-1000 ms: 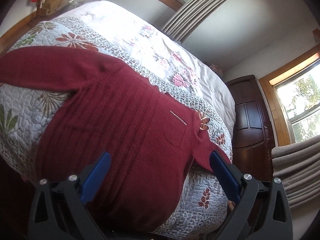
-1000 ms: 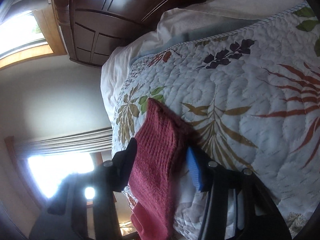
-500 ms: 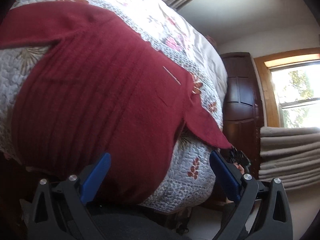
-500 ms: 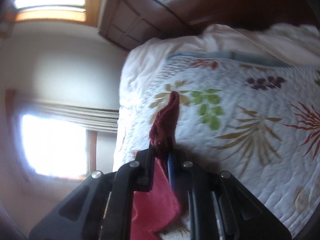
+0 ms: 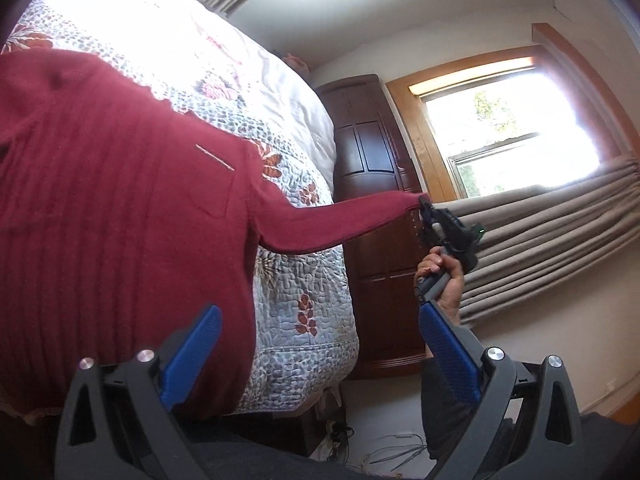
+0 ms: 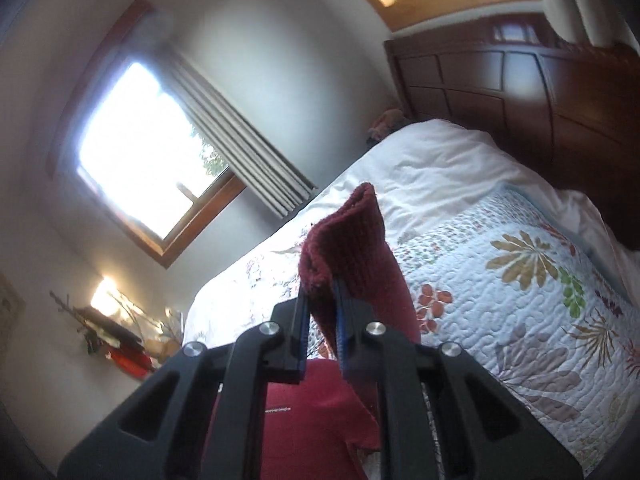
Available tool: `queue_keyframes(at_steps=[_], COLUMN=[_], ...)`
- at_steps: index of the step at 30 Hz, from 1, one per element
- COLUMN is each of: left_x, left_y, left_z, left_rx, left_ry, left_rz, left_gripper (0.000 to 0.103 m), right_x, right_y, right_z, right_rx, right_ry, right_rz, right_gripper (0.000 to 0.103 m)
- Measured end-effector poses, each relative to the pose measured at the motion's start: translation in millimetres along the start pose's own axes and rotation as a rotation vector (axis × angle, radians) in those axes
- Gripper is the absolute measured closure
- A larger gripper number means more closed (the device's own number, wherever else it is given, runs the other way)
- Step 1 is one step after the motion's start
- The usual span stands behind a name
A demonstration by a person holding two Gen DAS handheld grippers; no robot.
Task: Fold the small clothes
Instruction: 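Fold the held sleeve across the sweater body and open the right tool, then grasp the other sleeve cuff with the left tool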
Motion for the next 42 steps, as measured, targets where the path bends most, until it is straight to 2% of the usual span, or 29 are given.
queue_keyframes(at_steps=[2, 6, 10, 15, 17, 19, 22, 25, 27, 28, 30, 34, 37, 42], left_x=[-5.7, -18.2, -35.1, -63.3, -76.2, -90.2, -110.2, -122.6, -128.4, -131.6, -137.6, -149.9, -153.2, -157.5], left_y=[6.2, 23.7, 44.4, 69.8, 80.2, 89.7, 108.8, 130.1, 144.9, 151.0, 161.0, 164.7, 174.2, 181.2], left_z=[-6.5, -28.3, -49.3, -64.5, -64.4, -59.3, -43.1, -18.1, -1.3, 8.5, 27.2, 70.9, 99.6, 133.0], left_rx=[-0.003, 0.020, 0.069, 0.083, 0.117, 0.135, 0.115, 0.096, 0.085, 0.084, 0.091, 0.098, -0.022, -0.124], left_ry=[-0.001, -0.063, -0.136, -0.203, -0.207, -0.203, -0.185, -0.144, -0.120, -0.104, -0.073, 0.019, 0.083, 0.158], left_rz=[-0.007, -0.045, -0.074, -0.099, -0.129, -0.146, -0.163, -0.199, -0.223, -0.240, -0.278, -0.318, -0.353, -0.361], left_gripper=[0.004, 0.004, 0.004, 0.004, 0.004, 0.004, 0.004, 0.004, 0.004, 0.004, 0.004, 0.004, 0.004, 0.004], right_x=[7.0, 34.2, 77.8, 158.4, 197.8, 239.0, 298.0, 337.0, 344.0, 344.7, 341.2, 324.1, 317.2, 325.7], right_y=[39.8, 109.8, 160.6, 207.3, 227.5, 237.9, 245.8, 244.8, 242.7, 242.3, 242.8, 227.3, 195.1, 141.0], right_z=[6.7, 28.2, 61.8, 120.1, 144.4, 170.0, 203.4, 223.6, 222.7, 218.8, 201.9, 147.3, 101.4, 33.1], right_rx=[0.015, 0.048, 0.081, 0.113, 0.118, 0.127, 0.163, 0.197, 0.196, 0.186, 0.143, 0.109, 0.140, 0.220], right_ry=[0.015, 0.060, 0.125, 0.271, 0.347, 0.421, 0.514, 0.579, 0.574, 0.577, 0.574, 0.528, 0.508, 0.482], right_rz=[-0.112, -0.318, -0.446, -0.557, -0.581, -0.599, -0.649, -0.669, -0.646, -0.631, -0.612, -0.551, -0.470, -0.293], right_gripper=[0.093, 0.093, 0.093, 0.093, 0.093, 0.093, 0.093, 0.089, 0.083, 0.068, 0.052, 0.052, 0.052, 0.049])
Point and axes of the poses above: each gripper's, at about its wrist camera, not at the fingertips, and z roughly the way its jaws point, y to its left, x to its underside, the point moved 2 cm from there along z, roughly the way its jaws point
